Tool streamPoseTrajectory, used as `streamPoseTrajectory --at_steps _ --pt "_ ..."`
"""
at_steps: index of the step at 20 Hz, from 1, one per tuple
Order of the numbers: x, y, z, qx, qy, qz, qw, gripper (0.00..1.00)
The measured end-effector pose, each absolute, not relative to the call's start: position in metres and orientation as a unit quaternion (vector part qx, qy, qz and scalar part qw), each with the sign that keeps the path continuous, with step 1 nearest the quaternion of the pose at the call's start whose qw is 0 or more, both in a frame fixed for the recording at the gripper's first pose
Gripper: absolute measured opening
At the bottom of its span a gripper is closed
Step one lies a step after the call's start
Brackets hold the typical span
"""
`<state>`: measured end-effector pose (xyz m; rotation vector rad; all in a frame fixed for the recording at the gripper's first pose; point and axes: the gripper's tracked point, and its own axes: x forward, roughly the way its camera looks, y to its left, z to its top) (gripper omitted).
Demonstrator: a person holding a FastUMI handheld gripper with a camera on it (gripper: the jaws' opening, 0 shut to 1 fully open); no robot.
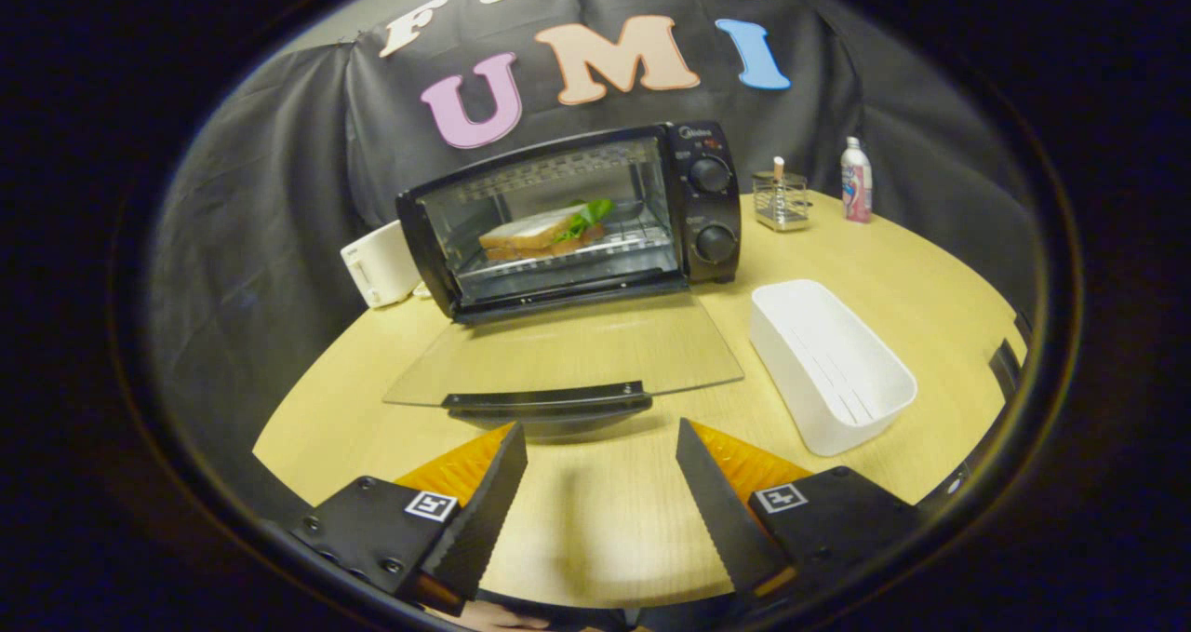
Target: Open the toaster oven, put the food inside, and close the toaster oven door.
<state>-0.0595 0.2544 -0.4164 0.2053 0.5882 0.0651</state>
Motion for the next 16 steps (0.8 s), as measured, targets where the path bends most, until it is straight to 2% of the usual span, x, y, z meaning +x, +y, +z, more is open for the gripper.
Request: streamPoseTrajectory --at_steps 8,16 --pt "-0.047 0.257 -0.431 0.089 0.299 0.024 0.95 1.0" --pt "-0.046 0.254 -0.403 0.06 0.27 0.019 0.961 0.99"
